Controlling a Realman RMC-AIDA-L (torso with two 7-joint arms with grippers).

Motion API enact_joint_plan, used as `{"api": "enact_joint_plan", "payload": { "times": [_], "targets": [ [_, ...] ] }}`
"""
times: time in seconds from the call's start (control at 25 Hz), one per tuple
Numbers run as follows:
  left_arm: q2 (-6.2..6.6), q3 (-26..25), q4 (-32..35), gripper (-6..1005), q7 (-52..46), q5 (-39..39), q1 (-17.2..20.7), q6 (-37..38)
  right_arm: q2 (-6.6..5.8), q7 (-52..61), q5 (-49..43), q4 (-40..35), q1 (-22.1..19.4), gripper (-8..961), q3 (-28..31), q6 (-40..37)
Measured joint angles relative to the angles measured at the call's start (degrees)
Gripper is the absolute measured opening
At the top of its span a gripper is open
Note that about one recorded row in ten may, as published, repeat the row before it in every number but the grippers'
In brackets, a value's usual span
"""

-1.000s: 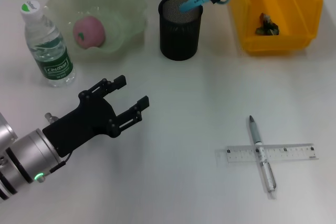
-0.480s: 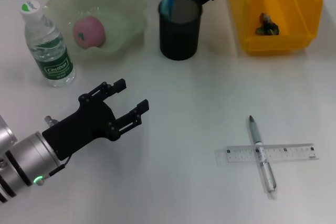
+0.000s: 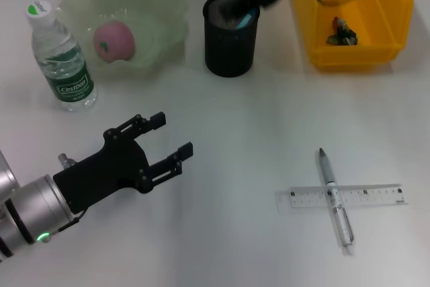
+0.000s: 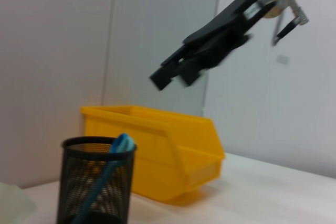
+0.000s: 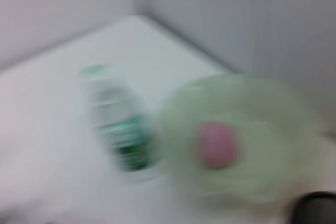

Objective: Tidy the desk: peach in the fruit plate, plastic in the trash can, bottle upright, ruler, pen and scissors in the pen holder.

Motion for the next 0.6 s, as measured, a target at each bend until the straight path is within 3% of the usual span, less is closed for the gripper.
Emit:
{"api": "enact_joint_plan", "payload": {
  "times": [0.12, 0.16, 0.32, 0.44, 0.6],
  "targets": [
    [0.04, 0.01, 0.98, 754, -0.69, 1.37, 0.21, 0.24, -0.62, -4.58, 4.81, -1.89, -3.25, 674, 0.05, -9.64],
    [0.04, 0.03, 4.29, 754, -3.80, 5.67, 0.86, 0.98, -0.69, -6.40, 5.18, -2.21, -4.90, 710, -0.42, -14.19],
    [0.04, 0.04, 4.77, 754, -4.32, 6.27, 0.96, 1.18, -0.45, -10.21, 5.09, -2.92, -7.79, 711, -3.14, -17.09],
    [0.04, 0.04, 6.86, 754, -6.25, 9.27, 1.28, 1.62, 0.41, -14.09, 3.92, -6.65, -12.63, 710, -10.24, -16.64],
    [0.10, 0.04, 7.89, 754, -7.59, 10.57, 1.37, 1.54, 0.70, -14.48, 2.88, -8.14, -14.75, 708, -15.89, -15.91]
  ]
}}
